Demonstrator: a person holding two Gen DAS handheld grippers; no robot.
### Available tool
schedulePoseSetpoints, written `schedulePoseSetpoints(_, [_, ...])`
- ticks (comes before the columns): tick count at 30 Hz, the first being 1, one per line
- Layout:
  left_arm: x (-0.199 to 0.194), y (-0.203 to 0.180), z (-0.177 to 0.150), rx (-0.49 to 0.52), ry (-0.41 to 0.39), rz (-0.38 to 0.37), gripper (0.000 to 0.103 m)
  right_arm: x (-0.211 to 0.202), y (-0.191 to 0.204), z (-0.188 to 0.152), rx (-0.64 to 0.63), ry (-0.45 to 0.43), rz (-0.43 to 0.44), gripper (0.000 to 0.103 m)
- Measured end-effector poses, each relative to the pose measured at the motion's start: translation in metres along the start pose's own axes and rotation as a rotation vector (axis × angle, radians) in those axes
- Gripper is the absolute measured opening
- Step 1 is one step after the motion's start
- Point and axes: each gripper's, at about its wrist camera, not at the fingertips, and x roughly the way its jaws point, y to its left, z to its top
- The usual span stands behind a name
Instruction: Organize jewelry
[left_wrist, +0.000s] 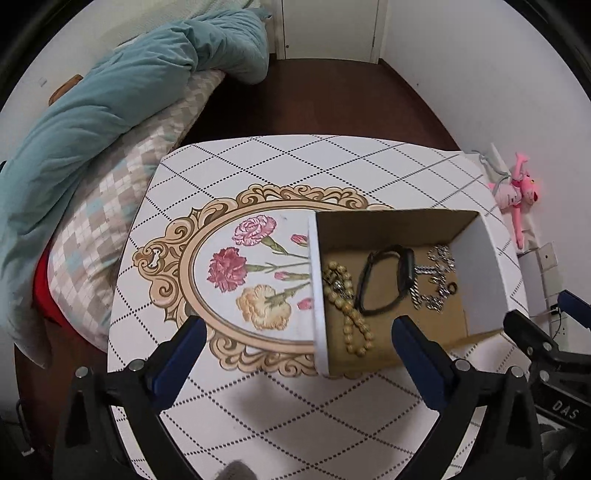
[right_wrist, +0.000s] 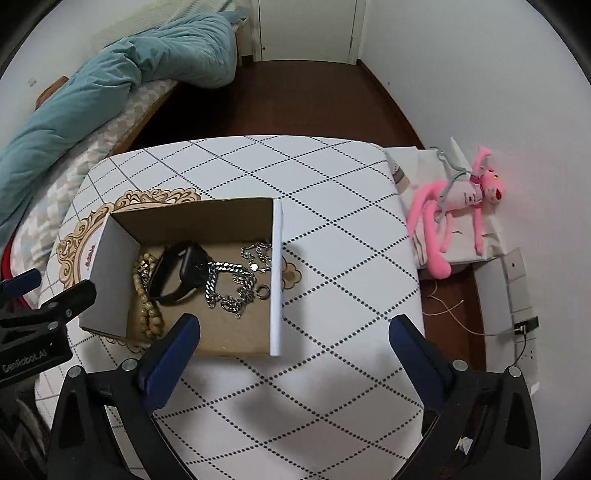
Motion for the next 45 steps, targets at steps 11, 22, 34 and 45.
schedulePoseSetpoints(11, [-0.075,-0.003,-0.030,-0.005,-0.121,0.023,0.102,-0.074,-0.003,-0.028,0.031,-0.102,-0.029,0.103])
schedulePoseSetpoints(22, [-0.177,-0.001,-0.049,-0.031,-0.260,-0.030,0.102,-0.192,-0.004,-0.060,0.059,-0.274,-0.026,0.103])
schedulePoseSetpoints(34, [-0.245,-0.008,-0.073,-0.004,-0.358,-0.031,0.102,-0.283,-0.010,-0.085,0.080,-0.402,-0.042,0.103])
schedulePoseSetpoints(45, [-0.260,-0.005,-0.076,-0.027,-0.356,-0.033,0.103,-0.317,-0.009,-0.092,0.065,-0.443,-0.036,0.103])
